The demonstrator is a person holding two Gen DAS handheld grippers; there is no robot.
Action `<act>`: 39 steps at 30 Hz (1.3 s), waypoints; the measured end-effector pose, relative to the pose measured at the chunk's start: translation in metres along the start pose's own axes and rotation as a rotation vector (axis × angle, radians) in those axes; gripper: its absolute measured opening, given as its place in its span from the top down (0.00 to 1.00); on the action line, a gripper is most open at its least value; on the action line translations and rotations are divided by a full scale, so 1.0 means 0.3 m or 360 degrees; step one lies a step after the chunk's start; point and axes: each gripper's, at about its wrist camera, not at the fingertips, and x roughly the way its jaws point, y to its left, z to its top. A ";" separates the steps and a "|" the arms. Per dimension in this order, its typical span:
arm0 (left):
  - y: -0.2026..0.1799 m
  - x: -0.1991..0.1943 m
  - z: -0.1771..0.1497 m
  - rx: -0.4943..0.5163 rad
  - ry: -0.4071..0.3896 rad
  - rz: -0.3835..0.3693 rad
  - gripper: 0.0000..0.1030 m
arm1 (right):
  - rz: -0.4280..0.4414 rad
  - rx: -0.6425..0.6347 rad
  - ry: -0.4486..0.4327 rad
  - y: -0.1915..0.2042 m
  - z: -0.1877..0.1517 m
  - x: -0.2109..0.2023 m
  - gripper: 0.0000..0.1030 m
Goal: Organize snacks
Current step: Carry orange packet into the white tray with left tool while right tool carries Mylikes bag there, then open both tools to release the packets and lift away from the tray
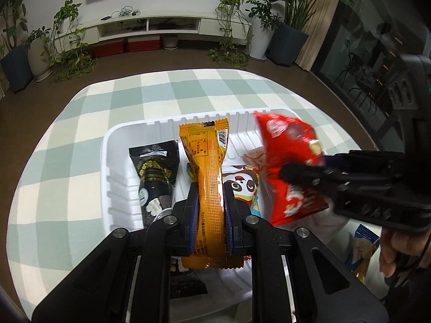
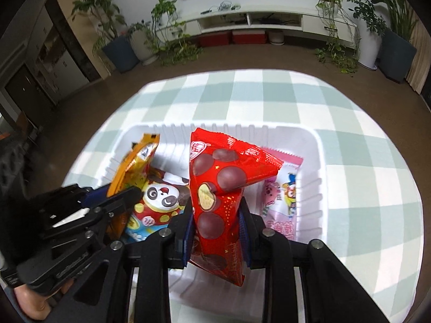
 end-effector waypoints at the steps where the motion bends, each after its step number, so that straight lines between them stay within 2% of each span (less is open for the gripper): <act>1: -0.001 0.010 0.001 0.0004 0.0007 0.0003 0.85 | -0.0008 -0.0007 0.0009 0.000 0.000 0.015 0.70; 9: 0.012 0.063 -0.005 -0.0010 0.0042 0.0010 0.85 | -0.0071 -0.0073 0.0018 0.014 -0.024 0.065 0.70; 16: 0.013 0.059 -0.007 -0.0011 0.0046 0.0022 0.85 | -0.0009 0.0011 -0.0006 -0.011 -0.032 0.066 0.67; 19: 0.012 0.043 -0.009 -0.0009 0.0043 0.0016 0.85 | 0.0014 0.0052 -0.0027 -0.020 -0.032 0.046 0.64; 23: 0.001 0.022 -0.014 0.0006 0.0037 0.0021 0.84 | 0.0006 0.0066 -0.0076 -0.027 -0.025 -0.005 0.55; 26: -0.008 -0.005 -0.015 0.0011 0.0023 0.0019 0.83 | -0.0007 0.0060 -0.0123 -0.024 -0.022 -0.052 0.54; 28: -0.012 -0.035 -0.016 0.0010 -0.0002 0.0024 0.76 | 0.0006 0.0076 -0.0157 -0.027 -0.027 -0.095 0.52; 29: -0.013 -0.049 -0.016 0.0009 -0.0011 0.0026 0.65 | 0.0014 0.0083 -0.0170 -0.028 -0.031 -0.113 0.48; 30: -0.014 -0.069 -0.017 0.0005 -0.0027 0.0026 0.50 | 0.0025 0.0095 -0.0191 -0.031 -0.038 -0.140 0.46; 32: -0.015 -0.121 -0.024 0.0005 -0.0066 0.0039 0.40 | 0.0057 0.0127 -0.0233 -0.038 -0.063 -0.202 0.38; 37: -0.024 -0.271 -0.078 0.0009 -0.0132 0.0015 0.26 | 0.0210 0.0218 -0.0363 -0.052 -0.179 -0.372 0.24; 39: -0.026 -0.337 -0.123 -0.0008 -0.0153 -0.0008 0.20 | 0.0249 0.0245 -0.0414 -0.052 -0.242 -0.436 0.21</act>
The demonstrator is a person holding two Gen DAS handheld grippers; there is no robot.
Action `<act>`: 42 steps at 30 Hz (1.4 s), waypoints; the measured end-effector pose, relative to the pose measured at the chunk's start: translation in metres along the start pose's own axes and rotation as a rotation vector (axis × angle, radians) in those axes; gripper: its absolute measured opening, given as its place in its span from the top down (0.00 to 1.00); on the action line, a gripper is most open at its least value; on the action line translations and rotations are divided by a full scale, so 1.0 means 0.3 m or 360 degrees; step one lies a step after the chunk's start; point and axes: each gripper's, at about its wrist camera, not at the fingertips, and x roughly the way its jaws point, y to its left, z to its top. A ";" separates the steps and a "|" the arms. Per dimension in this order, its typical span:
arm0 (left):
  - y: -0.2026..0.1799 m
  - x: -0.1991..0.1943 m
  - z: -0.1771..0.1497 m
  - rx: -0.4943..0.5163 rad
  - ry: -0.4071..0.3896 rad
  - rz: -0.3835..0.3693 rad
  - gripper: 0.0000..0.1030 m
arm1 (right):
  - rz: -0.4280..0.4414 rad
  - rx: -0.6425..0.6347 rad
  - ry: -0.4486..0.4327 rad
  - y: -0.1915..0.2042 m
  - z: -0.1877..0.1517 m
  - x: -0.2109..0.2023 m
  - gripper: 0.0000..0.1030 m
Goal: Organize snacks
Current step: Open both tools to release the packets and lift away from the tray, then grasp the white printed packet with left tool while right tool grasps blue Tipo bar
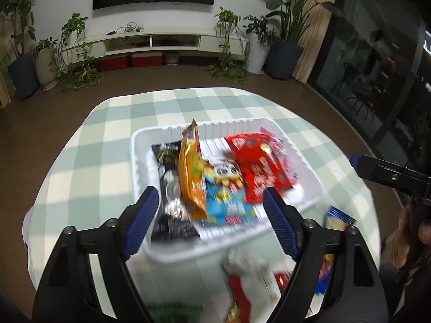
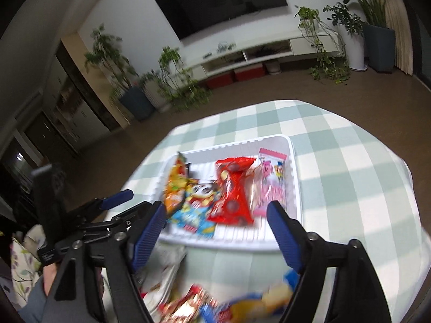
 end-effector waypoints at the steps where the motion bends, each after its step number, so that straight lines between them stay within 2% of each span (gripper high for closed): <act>1: 0.000 -0.038 -0.027 -0.0010 -0.0009 -0.0009 0.18 | 0.0009 0.0005 -0.0015 0.001 -0.019 -0.026 0.20; 3: 0.005 -0.101 -0.080 -0.0044 -0.0023 -0.0021 0.13 | 0.0029 0.0028 -0.0056 -0.001 -0.082 -0.098 0.19; 10: 0.039 -0.303 -0.345 -0.0259 -0.0056 -0.0062 0.10 | 0.0080 0.0186 -0.0140 -0.036 -0.343 -0.249 0.15; 16: -0.017 -0.389 -0.588 -0.0313 0.0003 -0.0070 0.10 | 0.0071 0.0390 -0.0130 -0.070 -0.522 -0.267 0.14; 20: -0.065 -0.404 -0.680 -0.0326 0.0036 -0.0104 0.10 | 0.0044 0.0448 -0.0102 -0.062 -0.623 -0.252 0.14; 23: -0.102 -0.410 -0.725 -0.0318 0.0052 -0.0112 0.10 | 0.0037 0.0425 -0.0070 -0.046 -0.653 -0.240 0.14; 28: -0.160 -0.413 -0.756 -0.0280 0.0058 -0.0105 0.08 | 0.0024 0.0368 -0.0058 -0.017 -0.684 -0.239 0.14; 34: -0.156 -0.380 -0.718 -0.0280 0.0116 -0.0095 0.08 | 0.0016 0.0360 -0.0056 -0.022 -0.694 -0.236 0.14; 39: -0.135 -0.375 -0.610 -0.0274 0.0086 -0.0089 0.08 | 0.0012 0.0338 -0.0065 -0.019 -0.699 -0.234 0.14; 42: -0.143 -0.341 -0.510 -0.0229 0.0129 -0.0117 0.08 | 0.0016 0.0330 -0.0068 -0.017 -0.702 -0.235 0.14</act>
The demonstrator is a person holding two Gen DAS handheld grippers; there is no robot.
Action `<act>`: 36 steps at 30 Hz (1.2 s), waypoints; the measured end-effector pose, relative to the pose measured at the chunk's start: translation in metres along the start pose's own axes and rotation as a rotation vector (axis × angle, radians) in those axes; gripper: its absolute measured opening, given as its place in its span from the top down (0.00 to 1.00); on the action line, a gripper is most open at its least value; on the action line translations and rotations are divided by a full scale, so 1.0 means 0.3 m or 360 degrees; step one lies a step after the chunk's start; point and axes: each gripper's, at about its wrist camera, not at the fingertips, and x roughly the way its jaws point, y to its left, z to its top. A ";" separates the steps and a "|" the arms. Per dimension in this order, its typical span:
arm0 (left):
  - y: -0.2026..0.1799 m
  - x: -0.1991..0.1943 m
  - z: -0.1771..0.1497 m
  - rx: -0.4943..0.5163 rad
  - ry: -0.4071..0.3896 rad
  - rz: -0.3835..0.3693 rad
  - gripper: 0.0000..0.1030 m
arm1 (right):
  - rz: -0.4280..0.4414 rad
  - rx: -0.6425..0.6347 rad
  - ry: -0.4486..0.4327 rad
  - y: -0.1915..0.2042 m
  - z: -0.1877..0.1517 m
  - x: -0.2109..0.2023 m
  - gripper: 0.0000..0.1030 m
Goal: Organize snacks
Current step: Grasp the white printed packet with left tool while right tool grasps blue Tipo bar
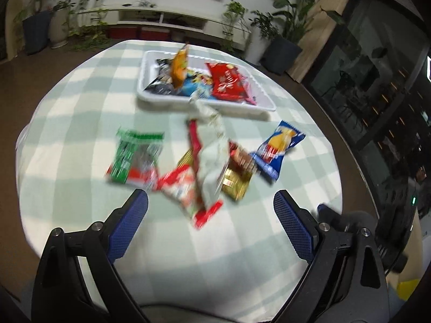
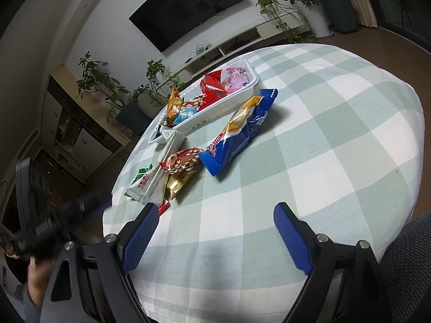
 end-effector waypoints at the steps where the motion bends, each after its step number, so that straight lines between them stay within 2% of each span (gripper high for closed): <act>1: -0.010 0.014 0.038 0.0025 0.0013 0.0012 0.08 | 0.0001 -0.0002 -0.0001 -0.001 0.000 0.000 0.14; 6: -0.044 0.115 0.184 0.0119 0.0113 0.0071 0.09 | 0.0007 0.0004 -0.0008 -0.007 0.000 0.000 0.14; 10: -0.065 0.210 0.241 0.0197 0.0192 0.0157 0.10 | 0.0018 0.0007 -0.0010 -0.011 0.001 0.001 0.14; 13: -0.055 0.279 0.247 0.0200 0.0249 0.0189 0.29 | 0.0027 0.0009 -0.0010 -0.015 0.002 0.005 0.14; 15: -0.041 0.320 0.239 0.0192 0.0281 0.0192 0.48 | 0.0033 0.0012 -0.0010 -0.017 0.003 0.006 0.14; 27: -0.042 0.446 0.232 0.0274 0.0377 0.0316 0.51 | 0.0030 0.0013 -0.0012 -0.018 0.006 0.008 0.16; 28: -0.040 0.453 0.230 0.0279 0.0382 0.0309 0.53 | 0.0027 0.0014 -0.0011 -0.019 0.006 0.009 0.16; 29: -0.038 0.457 0.229 0.0277 0.0385 0.0299 0.61 | 0.0024 0.0013 -0.0009 -0.019 0.006 0.009 0.17; 30: -0.034 0.462 0.228 0.0274 0.0389 0.0294 0.65 | 0.0021 0.0012 -0.0009 -0.020 0.006 0.011 0.18; 36: -0.017 0.461 0.228 0.0285 0.0367 0.0280 0.76 | 0.0004 0.0010 -0.0008 -0.021 0.007 0.017 0.21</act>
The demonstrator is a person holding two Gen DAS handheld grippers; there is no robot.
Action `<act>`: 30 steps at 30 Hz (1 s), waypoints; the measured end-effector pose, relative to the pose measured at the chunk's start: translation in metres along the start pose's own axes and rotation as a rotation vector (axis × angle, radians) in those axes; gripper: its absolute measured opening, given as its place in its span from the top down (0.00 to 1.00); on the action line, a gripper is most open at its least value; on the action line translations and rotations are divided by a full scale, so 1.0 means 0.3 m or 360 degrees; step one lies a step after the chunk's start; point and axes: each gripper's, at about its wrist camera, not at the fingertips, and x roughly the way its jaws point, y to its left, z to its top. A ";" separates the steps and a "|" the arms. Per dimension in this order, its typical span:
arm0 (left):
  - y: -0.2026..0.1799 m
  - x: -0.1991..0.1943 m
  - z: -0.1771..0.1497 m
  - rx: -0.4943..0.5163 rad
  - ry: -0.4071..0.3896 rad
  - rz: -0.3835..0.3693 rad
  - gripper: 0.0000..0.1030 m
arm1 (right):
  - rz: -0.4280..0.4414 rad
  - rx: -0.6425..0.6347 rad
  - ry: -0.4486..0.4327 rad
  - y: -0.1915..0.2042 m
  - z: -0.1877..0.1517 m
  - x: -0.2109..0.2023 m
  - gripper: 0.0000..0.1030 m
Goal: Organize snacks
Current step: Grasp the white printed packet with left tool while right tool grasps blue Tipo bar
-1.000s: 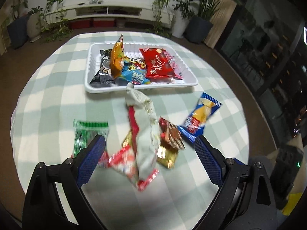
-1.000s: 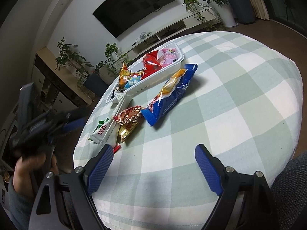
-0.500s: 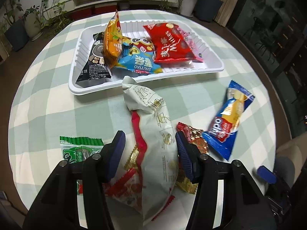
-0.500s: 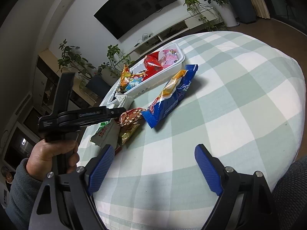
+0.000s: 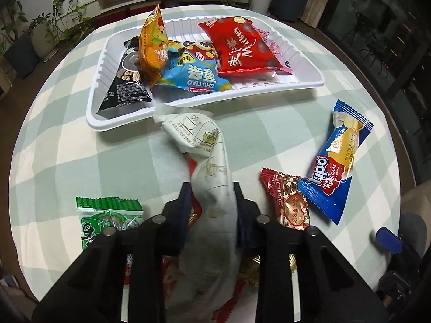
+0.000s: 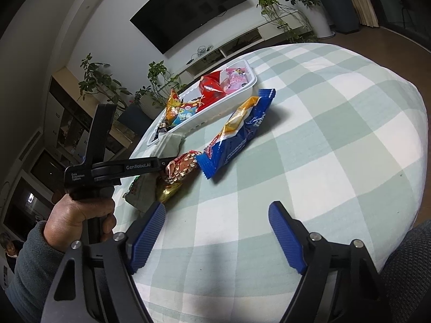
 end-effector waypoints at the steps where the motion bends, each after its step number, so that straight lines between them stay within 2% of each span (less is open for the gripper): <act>1: 0.004 -0.002 0.000 -0.0002 -0.0004 -0.0007 0.76 | -0.0006 0.0000 0.0000 0.000 0.000 0.001 0.21; 8: 0.015 -0.025 -0.009 -0.0004 -0.0053 -0.0055 0.79 | -0.0026 0.0058 0.0039 -0.013 0.012 0.013 0.21; 14: 0.050 -0.063 -0.017 -0.0059 -0.0117 -0.0127 0.80 | -0.0059 0.0151 0.0136 -0.028 0.088 0.066 0.21; 20: 0.085 -0.106 -0.035 -0.0128 -0.0184 -0.0219 0.80 | -0.0159 0.0251 0.0219 -0.036 0.193 0.188 0.19; 30: 0.164 -0.202 -0.108 -0.0286 -0.0303 -0.0385 0.80 | -0.0451 0.0100 0.0194 0.019 0.323 0.354 0.19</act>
